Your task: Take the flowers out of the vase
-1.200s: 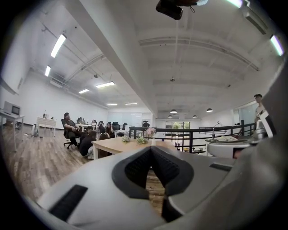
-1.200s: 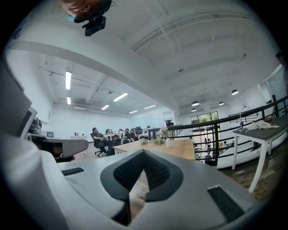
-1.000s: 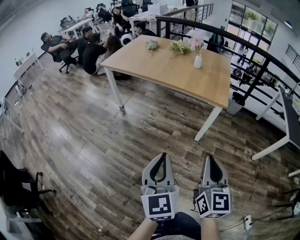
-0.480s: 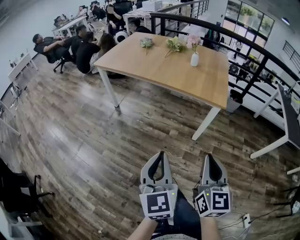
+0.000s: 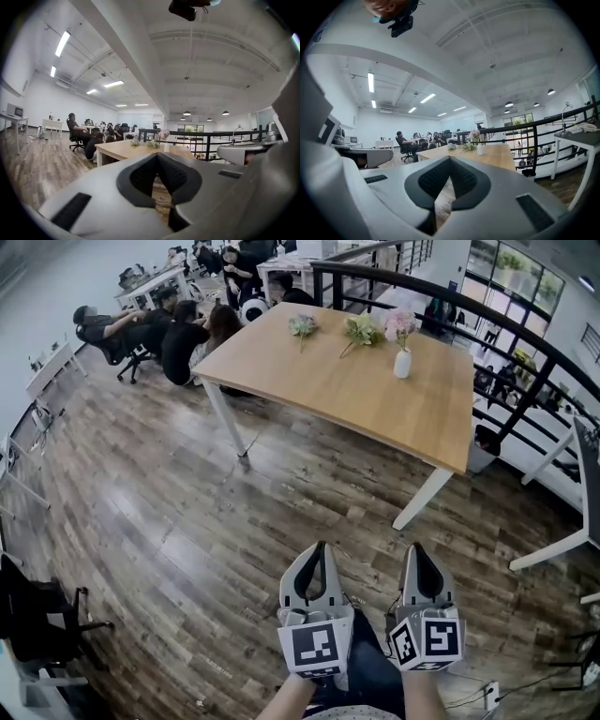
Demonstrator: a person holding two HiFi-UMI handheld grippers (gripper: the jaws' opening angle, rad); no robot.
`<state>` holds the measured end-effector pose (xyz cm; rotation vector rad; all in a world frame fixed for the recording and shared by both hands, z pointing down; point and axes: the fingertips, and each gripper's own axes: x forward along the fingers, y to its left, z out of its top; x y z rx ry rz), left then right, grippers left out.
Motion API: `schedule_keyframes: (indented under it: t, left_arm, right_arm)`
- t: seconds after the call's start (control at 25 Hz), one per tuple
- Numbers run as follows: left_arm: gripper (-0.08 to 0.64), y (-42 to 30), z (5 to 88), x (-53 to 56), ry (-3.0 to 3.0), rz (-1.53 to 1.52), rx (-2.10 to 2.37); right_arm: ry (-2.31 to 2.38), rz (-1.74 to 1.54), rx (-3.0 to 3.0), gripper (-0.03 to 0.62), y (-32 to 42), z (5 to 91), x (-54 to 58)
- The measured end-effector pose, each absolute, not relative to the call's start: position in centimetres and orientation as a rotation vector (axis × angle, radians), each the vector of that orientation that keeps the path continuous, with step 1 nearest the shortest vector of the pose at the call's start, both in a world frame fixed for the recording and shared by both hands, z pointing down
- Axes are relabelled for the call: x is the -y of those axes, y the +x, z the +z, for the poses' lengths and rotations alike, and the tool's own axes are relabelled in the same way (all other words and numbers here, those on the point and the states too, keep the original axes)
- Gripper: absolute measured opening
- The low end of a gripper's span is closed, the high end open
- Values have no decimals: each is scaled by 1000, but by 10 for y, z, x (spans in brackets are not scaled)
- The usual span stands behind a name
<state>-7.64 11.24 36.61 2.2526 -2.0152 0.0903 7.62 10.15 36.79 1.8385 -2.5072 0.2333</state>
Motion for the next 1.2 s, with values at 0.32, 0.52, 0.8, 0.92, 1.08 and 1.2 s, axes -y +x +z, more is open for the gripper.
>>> schedule_keyframes:
  t: [0.32,0.52,0.8,0.92,1.08,1.2]
  left_arm:
    - [20,-49,367,-56,2218,156,1999]
    - [20,-24,357,-20,2262,137,2005]
    - [20,2,353,19,2268,165,1998]
    - [20,9,354,33,2269,163,1998]
    - [20,14,354,49,2270,170,1996]
    - [20,14,355,59,2272,171,2004]
  right_arm:
    - [1850,245,2530,-8,104,366,-38]
    - [1864,248,2550,-8,125,359,-4]
    - [1876,253,2557,-8,150,356,38]
    - [1876,263,2570,-8,155,360,52]
    - [1864,268,2582,-8,157,361,70]
    - [1858,274,2586,-8,157,364,82]
